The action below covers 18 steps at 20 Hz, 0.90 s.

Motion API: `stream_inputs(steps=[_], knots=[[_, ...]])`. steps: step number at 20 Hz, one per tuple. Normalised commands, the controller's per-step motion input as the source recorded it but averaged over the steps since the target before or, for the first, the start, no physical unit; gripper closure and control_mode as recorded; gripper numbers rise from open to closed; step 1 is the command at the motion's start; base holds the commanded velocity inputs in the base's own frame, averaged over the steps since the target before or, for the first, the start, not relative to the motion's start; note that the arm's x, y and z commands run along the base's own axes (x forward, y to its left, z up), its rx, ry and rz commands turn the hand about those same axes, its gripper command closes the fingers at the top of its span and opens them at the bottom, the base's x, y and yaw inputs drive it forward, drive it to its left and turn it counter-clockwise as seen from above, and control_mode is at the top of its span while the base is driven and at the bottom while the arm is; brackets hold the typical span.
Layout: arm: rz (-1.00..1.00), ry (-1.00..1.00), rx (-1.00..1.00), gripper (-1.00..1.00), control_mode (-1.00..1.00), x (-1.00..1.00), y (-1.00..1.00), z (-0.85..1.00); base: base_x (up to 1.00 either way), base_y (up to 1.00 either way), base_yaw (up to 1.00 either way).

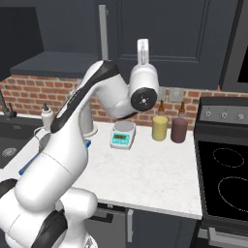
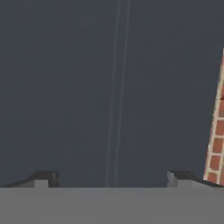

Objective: Pick the kettle from the counter and place it on the tray. Then pick the mug from the cabinet and place it on the tray. Then close the cabinet doors.

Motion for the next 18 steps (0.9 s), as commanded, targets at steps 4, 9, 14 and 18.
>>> stream_inputs(steps=[4,9,14,18], knots=[[0.0,0.02,-0.02,-1.0,-1.0,-0.7,0.0,0.18,0.0,0.0,0.0],[0.0,0.16,-0.11,-1.0,-1.0,-0.65,0.01,0.02,0.0,0.0,0.0],[0.03,0.06,-0.09,-1.0,-1.0,-0.24,0.04,-0.19,0.0,0.0,0.0],[0.05,0.02,-0.03,-1.0,-1.0,-0.25,0.03,-0.09,0.0,0.0,0.0]])
